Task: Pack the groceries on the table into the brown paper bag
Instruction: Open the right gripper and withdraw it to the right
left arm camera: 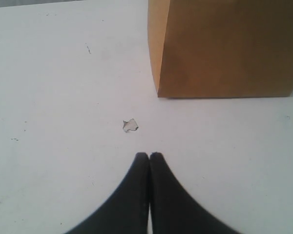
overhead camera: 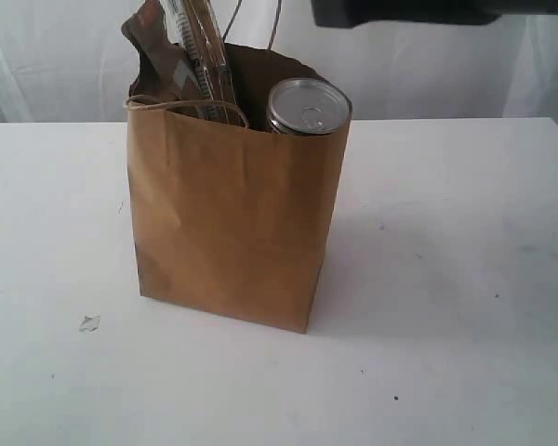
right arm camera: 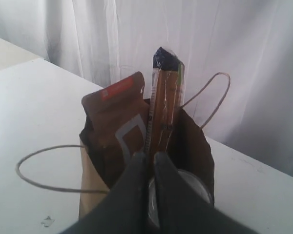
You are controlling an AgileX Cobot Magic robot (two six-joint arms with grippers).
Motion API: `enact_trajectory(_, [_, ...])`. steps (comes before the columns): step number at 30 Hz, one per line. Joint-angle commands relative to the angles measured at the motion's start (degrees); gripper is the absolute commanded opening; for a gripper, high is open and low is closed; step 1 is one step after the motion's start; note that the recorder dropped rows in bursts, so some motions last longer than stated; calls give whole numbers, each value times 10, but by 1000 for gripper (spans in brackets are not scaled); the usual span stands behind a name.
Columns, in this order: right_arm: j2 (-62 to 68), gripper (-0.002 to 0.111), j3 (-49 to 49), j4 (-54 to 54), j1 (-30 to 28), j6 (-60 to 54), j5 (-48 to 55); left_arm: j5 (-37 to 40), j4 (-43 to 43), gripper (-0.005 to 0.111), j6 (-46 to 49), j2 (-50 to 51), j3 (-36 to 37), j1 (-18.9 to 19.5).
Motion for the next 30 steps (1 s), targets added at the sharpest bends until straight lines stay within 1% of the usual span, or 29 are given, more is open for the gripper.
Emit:
enact_trajectory(1, [-33,5,34,2,1,-1,14,3,2,1,-5,-3,2,-1])
enact_trajectory(6, [-53,5,81,2,1,-1,9,3,2,1,-5,-3,2,-1])
enact_trajectory(9, [-74,5,124,21,1,-1,-7,3,2,1,-5,-3,2,-1])
enact_trajectory(12, [-112,5,173,21,1,-1,-36,3,2,1,-5,-3,2,-1])
enact_trajectory(18, [-219,5,285,22,-8,-1,-32,3,2,1,-5,-3,2,-1])
enact_trajectory(21, [-267,5,347,36,-43,-1,-35,3,2,1,-5,-3,2,-1])
enact_trajectory(25, [-315,5,426,79,-106,-1,-42,3,2,1,-5,-3,2,-1])
enact_trajectory(30, [-376,5,509,97,-177,-1,-109,3,2,1,-5,-3,2,-1])
